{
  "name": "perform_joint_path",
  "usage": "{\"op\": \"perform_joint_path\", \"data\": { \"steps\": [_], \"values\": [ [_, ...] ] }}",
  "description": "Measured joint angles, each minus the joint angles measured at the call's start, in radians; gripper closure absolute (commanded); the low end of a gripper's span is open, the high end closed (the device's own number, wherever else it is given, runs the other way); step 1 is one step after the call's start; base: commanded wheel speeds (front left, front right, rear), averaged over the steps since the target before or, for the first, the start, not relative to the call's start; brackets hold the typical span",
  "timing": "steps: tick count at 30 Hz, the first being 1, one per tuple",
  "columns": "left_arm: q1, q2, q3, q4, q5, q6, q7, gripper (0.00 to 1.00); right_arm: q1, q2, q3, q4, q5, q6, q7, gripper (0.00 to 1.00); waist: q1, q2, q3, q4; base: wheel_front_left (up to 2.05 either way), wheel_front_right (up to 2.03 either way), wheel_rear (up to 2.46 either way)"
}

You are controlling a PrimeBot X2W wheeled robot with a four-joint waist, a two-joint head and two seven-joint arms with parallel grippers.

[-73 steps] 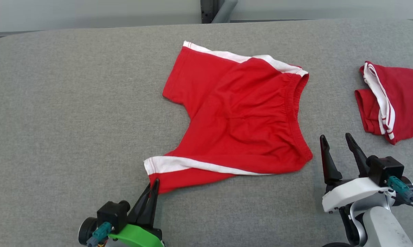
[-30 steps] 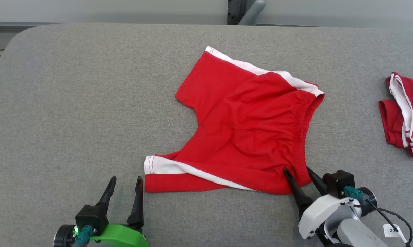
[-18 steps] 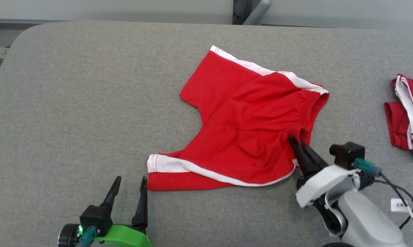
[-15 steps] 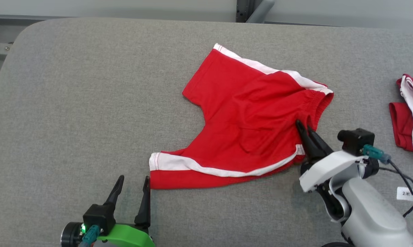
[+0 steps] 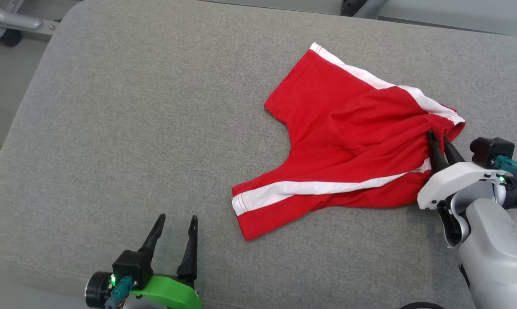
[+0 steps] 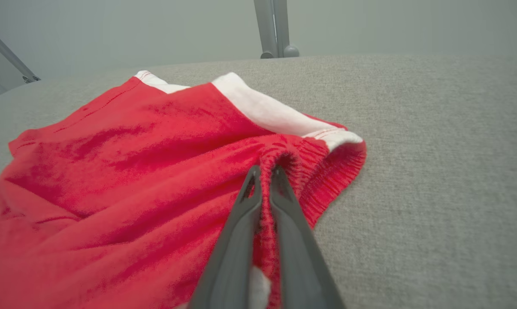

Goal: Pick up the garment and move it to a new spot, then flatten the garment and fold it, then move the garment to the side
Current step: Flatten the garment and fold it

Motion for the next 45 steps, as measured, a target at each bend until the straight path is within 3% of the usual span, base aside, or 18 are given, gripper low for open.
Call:
{"op": "perform_joint_path", "data": {
  "steps": [9, 19, 29, 45],
  "values": [
    [0.012, 0.0, 0.063, -0.011, 0.02, 0.011, 0.0, 0.0, 0.13, 0.078, -0.175, -0.201, -0.216, 0.0, 0.0, 0.0, 0.0, 0.0, -0.021, -0.04, 0.0, 0.0, 0.0],
    [0.024, 0.0, 0.132, -0.032, 0.053, 0.025, 0.0, 0.0, 0.344, 0.126, -0.141, -0.478, -0.267, 0.0, 0.0, 0.0, 0.0, -0.0002, -0.079, -0.171, 0.0, 0.0, 0.0],
    [0.063, 0.0, 0.165, -0.042, 0.068, 0.028, 0.0, 0.0, 0.453, 0.151, -0.115, -0.562, -0.264, 0.0, 0.0, 0.0, 0.0, -0.0002, -0.153, -0.255, 0.0, 0.0, 0.0],
    [0.124, 0.0, 0.169, -0.056, 0.083, 0.028, 0.0, 0.0, 0.508, 0.171, -0.109, -0.585, -0.266, 0.0, 0.0, 0.0, 0.0, -0.0001, -0.219, -0.27, 0.0, 0.0, 0.0]
  ]
}}
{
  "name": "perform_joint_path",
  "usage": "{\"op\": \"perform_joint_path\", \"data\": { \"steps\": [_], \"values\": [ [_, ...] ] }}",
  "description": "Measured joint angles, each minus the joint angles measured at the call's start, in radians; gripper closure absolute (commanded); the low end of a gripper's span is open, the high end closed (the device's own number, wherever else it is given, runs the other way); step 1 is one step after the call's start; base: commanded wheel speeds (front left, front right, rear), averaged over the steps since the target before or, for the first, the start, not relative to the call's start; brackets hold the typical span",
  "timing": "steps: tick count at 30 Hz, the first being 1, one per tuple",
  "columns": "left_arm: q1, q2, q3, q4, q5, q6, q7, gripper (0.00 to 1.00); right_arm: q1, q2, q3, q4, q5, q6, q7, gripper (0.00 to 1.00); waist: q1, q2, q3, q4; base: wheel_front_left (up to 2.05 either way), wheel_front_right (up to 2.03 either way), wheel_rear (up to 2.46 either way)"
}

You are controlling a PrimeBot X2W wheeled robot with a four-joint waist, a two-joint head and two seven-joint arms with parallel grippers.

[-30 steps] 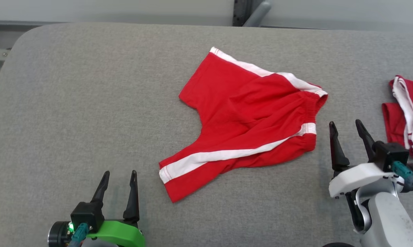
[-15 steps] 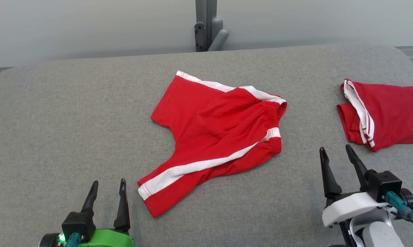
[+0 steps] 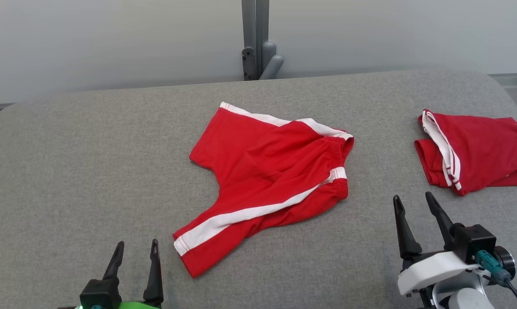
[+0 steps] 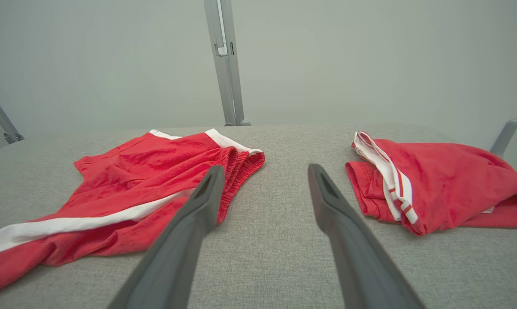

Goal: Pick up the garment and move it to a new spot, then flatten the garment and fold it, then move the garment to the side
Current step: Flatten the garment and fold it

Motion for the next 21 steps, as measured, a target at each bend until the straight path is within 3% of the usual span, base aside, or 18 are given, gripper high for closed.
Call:
{"op": "perform_joint_path", "data": {
  "steps": [7, 14, 21],
  "values": [
    [0.002, 0.0, -0.017, 0.004, -0.025, -0.023, 0.0, 0.0, 0.014, 0.002, 0.012, 0.002, 0.0, 0.0, 0.0, 0.0, 0.0, 0.0, 0.001, 0.001, 0.0, 0.0, 0.0],
    [-0.019, 0.0, -0.087, 0.079, -0.177, -0.077, 0.0, 0.0, 0.004, 0.001, 0.039, 0.02, 0.002, 0.0, 0.0, 0.0, 0.0, 0.0, 0.039, 0.013, 0.0, 0.0, 0.0],
    [-0.076, -0.001, -0.16, 0.155, -0.272, -0.093, 0.0, 0.0, -0.03, -0.004, 0.058, 0.02, 0.007, 0.0, 0.0, 0.0, 0.0, 0.0, 0.084, 0.014, 0.0, 0.0, 0.0]
  ]
}}
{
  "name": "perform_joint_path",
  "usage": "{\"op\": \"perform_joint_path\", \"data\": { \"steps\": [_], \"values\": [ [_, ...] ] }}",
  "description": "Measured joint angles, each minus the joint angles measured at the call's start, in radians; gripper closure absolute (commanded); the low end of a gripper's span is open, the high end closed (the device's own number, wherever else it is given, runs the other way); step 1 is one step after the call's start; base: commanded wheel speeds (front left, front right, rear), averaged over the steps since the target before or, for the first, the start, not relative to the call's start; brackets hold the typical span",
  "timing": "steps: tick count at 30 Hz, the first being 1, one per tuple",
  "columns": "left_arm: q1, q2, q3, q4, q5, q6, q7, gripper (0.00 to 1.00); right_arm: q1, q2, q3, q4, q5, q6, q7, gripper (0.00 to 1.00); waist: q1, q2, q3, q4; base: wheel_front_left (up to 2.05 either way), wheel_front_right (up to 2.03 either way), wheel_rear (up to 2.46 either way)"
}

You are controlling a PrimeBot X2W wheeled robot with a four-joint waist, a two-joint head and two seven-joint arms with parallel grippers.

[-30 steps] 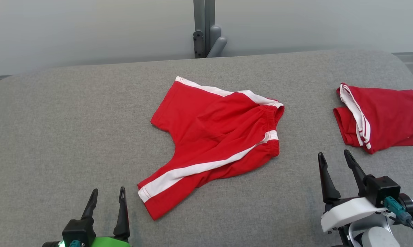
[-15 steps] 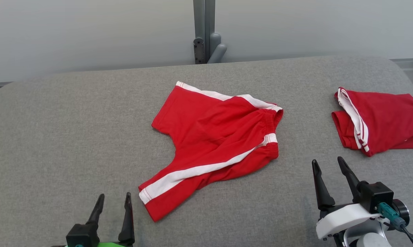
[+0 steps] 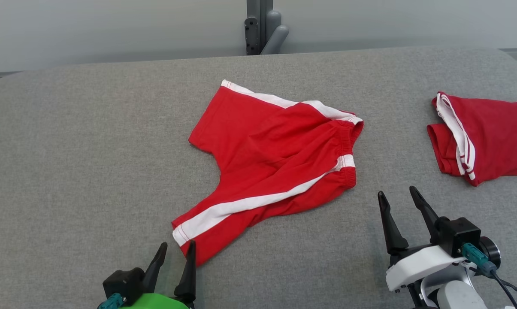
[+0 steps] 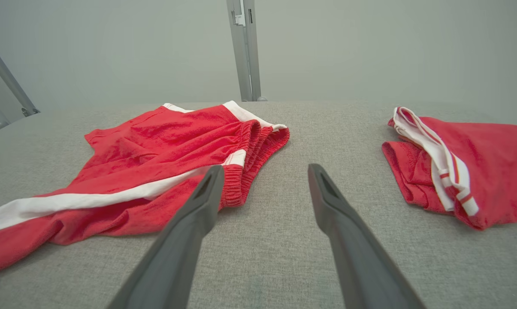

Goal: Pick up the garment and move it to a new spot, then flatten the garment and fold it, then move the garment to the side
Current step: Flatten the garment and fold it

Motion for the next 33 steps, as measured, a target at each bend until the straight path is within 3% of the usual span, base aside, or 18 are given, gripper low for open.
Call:
{"op": "perform_joint_path", "data": {
  "steps": [4, 28, 29, 30, 33],
  "values": [
    [-0.029, 0.0, -0.036, 0.014, -0.068, 0.0, 0.0, 0.0, -0.018, -0.008, 0.009, 0.002, 0.003, 0.0, 0.0, 0.0, 0.0, 0.0, 0.031, -0.003, 0.0, 0.0, 0.0],
    [-0.077, 0.0, -0.041, 0.014, -0.122, -0.002, 0.0, 0.0, -0.088, -0.025, 0.065, 0.021, 0.047, 0.0, 0.0, 0.0, 0.0, 0.0, 0.1, 0.011, 0.0, 0.0, 0.0],
    [-0.077, 0.0, -0.045, 0.013, -0.126, -0.002, 0.0, 0.08, -0.09, -0.025, 0.067, 0.022, 0.049, 0.0, 0.0, 0.0, 0.0, 0.0, 0.102, 0.011, 0.0, 0.0, 0.0],
    [-0.078, 0.0, -0.05, 0.015, -0.13, -0.002, 0.0, 0.55, -0.094, -0.026, 0.071, 0.025, 0.053, 0.0, 0.0, 0.0, 0.0, 0.0, 0.104, 0.011, 0.0, 0.0, 0.0],
    [-0.089, 0.0, -0.063, 0.02, -0.131, -0.002, 0.0, 1.0, -0.105, -0.036, 0.084, 0.029, 0.056, 0.0, 0.0, 0.0, 0.0, 0.0, 0.109, 0.011, 0.0, 0.0, 0.0]
  ]
}}
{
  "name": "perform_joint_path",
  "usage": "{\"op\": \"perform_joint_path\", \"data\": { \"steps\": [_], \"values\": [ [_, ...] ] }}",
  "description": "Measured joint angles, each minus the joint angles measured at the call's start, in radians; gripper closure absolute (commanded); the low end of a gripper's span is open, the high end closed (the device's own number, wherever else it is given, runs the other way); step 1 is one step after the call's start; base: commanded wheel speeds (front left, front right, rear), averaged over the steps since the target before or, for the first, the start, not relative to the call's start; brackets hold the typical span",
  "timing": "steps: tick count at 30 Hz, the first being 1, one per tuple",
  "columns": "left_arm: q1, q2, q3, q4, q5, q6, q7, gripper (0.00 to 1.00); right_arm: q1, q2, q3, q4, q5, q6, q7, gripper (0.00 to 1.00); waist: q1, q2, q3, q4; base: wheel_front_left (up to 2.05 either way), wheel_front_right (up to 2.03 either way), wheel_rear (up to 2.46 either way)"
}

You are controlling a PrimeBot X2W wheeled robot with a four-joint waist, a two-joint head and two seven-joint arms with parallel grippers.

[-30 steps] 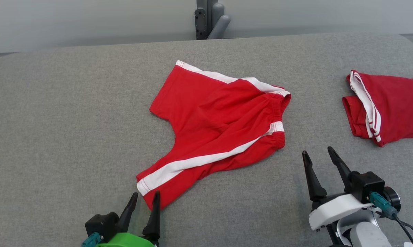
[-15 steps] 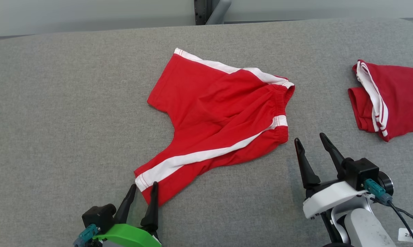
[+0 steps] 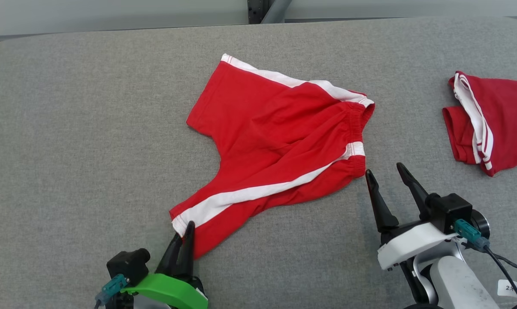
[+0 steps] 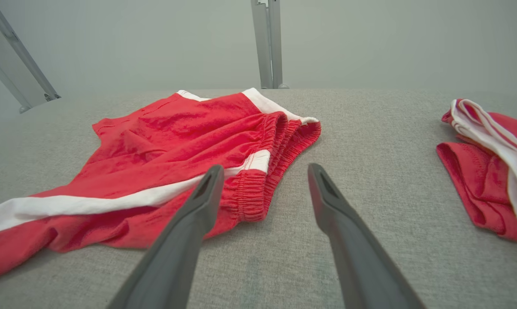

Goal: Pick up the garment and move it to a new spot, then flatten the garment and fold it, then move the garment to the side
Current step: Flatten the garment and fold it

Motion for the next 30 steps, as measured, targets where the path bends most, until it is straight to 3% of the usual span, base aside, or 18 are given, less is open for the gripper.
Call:
{"op": "perform_joint_path", "data": {
  "steps": [6, 22, 26, 27, 28, 30],
  "values": [
    [-0.006, 0.0, 0.003, -0.005, -0.002, 0.0, 0.0, 1.0, -0.024, -0.009, 0.013, 0.02, 0.021, 0.0, 0.0, 0.0, 0.0, 0.0, 0.01, 0.007, 0.0, 0.0, 0.0],
    [-0.011, 0.0, 0.007, -0.012, 0.037, 0.0, 0.0, 1.0, -0.116, -0.029, 0.077, 0.143, 0.208, 0.0, 0.0, 0.0, 0.0, 0.0, 0.04, 0.054, 0.0, 0.0, 0.0],
    [-0.014, 0.0, 0.007, -0.016, 0.038, 0.0, 0.0, 1.0, -0.125, -0.039, 0.083, 0.158, 0.232, 0.0, 0.0, 0.2, 0.0, 0.0, 0.047, 0.061, 0.0, 0.0, 0.0],
    [-0.015, 0.0, 0.008, -0.017, 0.038, 0.0, 0.0, 1.0, -0.125, -0.042, 0.089, 0.162, 0.233, 0.0, 0.0, 0.29, 0.0, 0.0, 0.049, 0.062, 0.0, 0.0, 0.0],
    [-0.015, 0.0, 0.008, -0.018, 0.038, 0.0, 0.0, 1.0, -0.125, -0.042, 0.094, 0.166, 0.239, 0.0, 0.0, 0.45, 0.0, 0.0, 0.05, 0.063, 0.0, 0.0, 0.0],
    [-0.015, 0.0, 0.009, -0.018, 0.038, 0.0, 0.0, 1.0, -0.125, -0.043, 0.101, 0.173, 0.243, 0.0, 0.0, 0.53, 0.0, 0.0, 0.051, 0.062, 0.0, 0.0, 0.0]
  ]
}}
